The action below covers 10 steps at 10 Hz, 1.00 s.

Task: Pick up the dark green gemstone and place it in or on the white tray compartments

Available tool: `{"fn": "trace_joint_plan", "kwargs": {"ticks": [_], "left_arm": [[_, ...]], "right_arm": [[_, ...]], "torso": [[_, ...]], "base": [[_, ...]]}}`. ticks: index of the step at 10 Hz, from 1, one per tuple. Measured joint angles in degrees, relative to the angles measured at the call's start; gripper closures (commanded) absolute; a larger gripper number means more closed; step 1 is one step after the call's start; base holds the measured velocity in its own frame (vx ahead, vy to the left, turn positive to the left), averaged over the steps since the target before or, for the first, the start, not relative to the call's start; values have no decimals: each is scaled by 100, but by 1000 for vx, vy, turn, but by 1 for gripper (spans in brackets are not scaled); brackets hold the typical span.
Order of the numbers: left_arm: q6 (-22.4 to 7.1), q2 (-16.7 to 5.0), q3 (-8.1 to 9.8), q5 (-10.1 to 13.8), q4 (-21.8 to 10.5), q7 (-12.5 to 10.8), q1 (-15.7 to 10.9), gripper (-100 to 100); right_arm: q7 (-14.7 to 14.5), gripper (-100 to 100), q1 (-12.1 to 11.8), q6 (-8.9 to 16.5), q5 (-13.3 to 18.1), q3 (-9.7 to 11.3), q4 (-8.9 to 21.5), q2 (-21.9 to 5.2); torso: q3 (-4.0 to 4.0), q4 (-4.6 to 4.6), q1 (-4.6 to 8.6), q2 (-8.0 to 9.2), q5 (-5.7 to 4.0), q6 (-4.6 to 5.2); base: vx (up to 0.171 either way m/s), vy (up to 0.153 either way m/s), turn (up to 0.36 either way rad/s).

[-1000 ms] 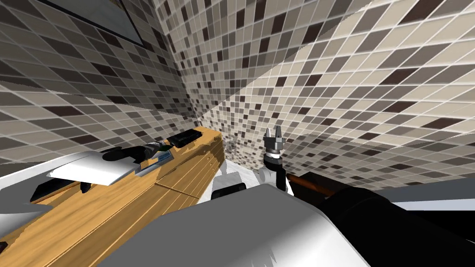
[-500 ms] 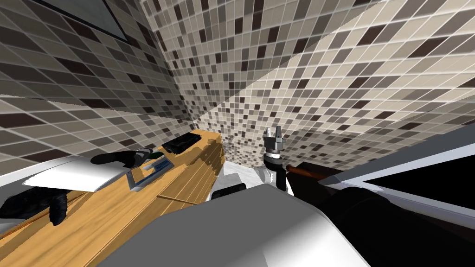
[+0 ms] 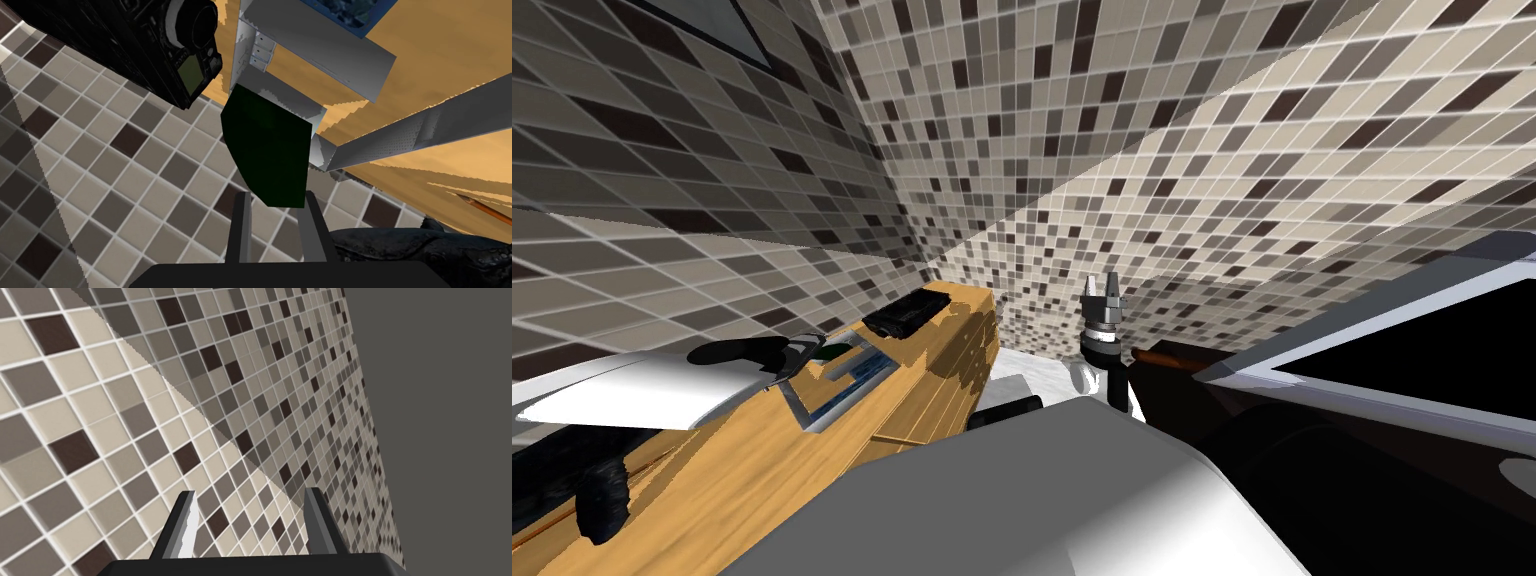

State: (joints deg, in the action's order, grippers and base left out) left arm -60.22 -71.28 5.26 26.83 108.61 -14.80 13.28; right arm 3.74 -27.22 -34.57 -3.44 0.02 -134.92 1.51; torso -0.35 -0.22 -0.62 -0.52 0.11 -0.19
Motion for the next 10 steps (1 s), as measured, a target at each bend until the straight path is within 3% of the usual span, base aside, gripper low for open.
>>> {"fn": "trace_joint_plan", "kwargs": {"ticks": [4, 5, 6, 10], "left_arm": [[0, 0, 0, -1, -1, 1, -1, -100], [0, 0, 0, -1, -1, 1, -1, 0], [0, 0, 0, -1, -2, 1, -1, -100], [-416, -373, 165, 301, 540, -230, -48, -100]], "right_arm": [[0, 0, 1, 0, 0, 1, 0, 1], [0, 0, 1, 0, 0, 1, 0, 1], [0, 0, 1, 0, 0, 1, 0, 1], [0, 0, 0, 0, 0, 1, 0, 1]], "torso": [[6, 3, 51, 10, -15, 1], [6, 3, 52, 10, -15, 1], [7, 3, 53, 10, -15, 1], [4, 2, 39, 6, -13, 0]], "base": [[0, 2, 0], [0, 0, 0], [8, 20, 57], [9, 33, 53]]}}
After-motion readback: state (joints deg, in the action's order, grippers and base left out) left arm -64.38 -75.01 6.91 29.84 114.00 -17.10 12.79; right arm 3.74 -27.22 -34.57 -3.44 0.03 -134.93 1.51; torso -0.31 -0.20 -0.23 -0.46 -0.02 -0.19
